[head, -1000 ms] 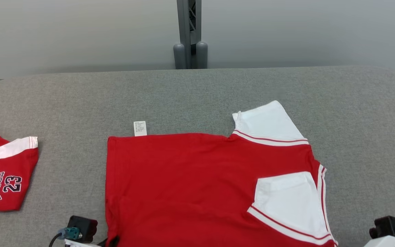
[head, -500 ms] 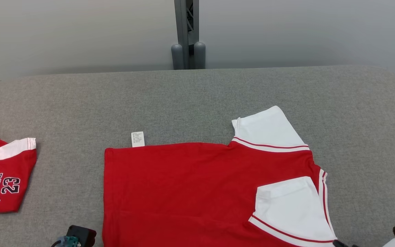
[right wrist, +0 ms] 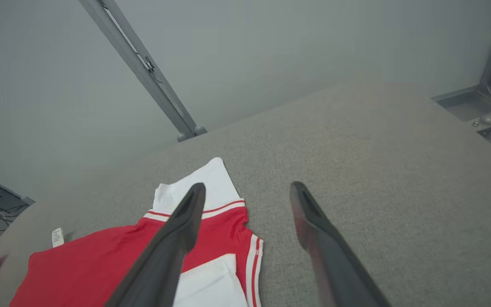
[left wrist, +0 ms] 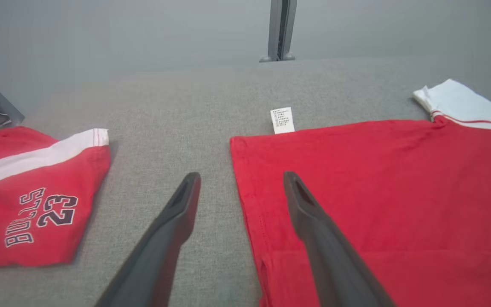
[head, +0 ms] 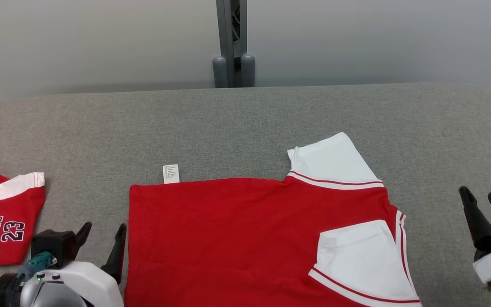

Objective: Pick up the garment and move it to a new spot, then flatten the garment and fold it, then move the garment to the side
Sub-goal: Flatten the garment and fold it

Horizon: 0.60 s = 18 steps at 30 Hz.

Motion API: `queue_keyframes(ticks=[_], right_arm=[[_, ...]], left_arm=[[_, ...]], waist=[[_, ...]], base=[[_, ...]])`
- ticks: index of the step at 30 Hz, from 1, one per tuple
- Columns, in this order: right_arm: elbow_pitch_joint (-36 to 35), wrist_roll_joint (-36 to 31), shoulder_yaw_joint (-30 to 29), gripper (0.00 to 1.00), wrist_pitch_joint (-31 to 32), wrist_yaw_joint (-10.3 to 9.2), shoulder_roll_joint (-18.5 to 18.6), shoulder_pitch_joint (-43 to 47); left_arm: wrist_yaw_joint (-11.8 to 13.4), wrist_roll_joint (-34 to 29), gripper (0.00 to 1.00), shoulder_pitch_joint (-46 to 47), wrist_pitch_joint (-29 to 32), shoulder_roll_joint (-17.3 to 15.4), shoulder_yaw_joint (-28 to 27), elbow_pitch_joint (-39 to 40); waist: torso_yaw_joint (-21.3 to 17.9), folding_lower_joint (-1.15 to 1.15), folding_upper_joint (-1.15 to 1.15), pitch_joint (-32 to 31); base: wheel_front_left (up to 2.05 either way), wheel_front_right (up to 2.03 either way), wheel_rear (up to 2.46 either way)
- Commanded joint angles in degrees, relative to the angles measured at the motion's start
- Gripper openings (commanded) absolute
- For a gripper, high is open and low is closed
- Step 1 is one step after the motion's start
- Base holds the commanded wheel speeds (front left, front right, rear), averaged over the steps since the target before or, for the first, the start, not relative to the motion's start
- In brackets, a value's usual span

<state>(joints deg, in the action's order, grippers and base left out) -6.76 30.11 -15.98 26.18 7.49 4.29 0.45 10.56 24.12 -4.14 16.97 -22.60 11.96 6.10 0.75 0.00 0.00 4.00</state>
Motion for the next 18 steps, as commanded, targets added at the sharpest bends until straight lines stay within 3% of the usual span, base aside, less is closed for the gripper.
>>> queue_keyframes(ticks=[1, 7, 10, 13, 18], right_arm=[[-0.03, 0.0, 0.79, 1.0, -2.23, 0.0, 0.52, -0.54], [0.71, -3.61, 9.15, 1.0, -21.77, 0.0, 4.89, -4.8], [2.16, -7.73, 14.14, 1.0, -30.47, 0.0, 6.82, -5.33], [4.82, -10.85, 17.19, 1.0, -36.77, 0.0, 6.17, -5.08], [9.57, -14.82, 18.8, 1.0, -41.1, 0.0, 2.04, -3.9]], left_arm=[[-0.66, 0.17, 1.0, 0.91, -1.36, 0.59, 0.04, -0.09], [-2.04, 1.11, 1.0, 5.75, -16.94, 7.04, -1.04, -3.94], [-3.52, -1.02, 1.0, 7.44, -24.92, 8.49, 0.46, -6.94], [-3.1, -1.38, 1.0, 7.92, -30.17, 11.36, 0.39, -10.48], [-4.09, -4.59, 1.0, 8.09, -32.17, 15.54, -2.41, -12.95]], waist=[[-0.11, 0.0, 0.0, 0.03], [-1.05, 0.0, 0.0, 0.47], [-1.46, 0.0, 0.0, 0.7], [-1.74, 0.0, 0.0, 1.01], [-1.93, 0.0, 0.0, 1.73]], base=[[0.0, 0.0, 0.0], [0.0, 0.0, 0.0], [0.0, 0.0, 0.0], [0.0, 0.0, 0.0], [0.0, 0.0, 0.0]])
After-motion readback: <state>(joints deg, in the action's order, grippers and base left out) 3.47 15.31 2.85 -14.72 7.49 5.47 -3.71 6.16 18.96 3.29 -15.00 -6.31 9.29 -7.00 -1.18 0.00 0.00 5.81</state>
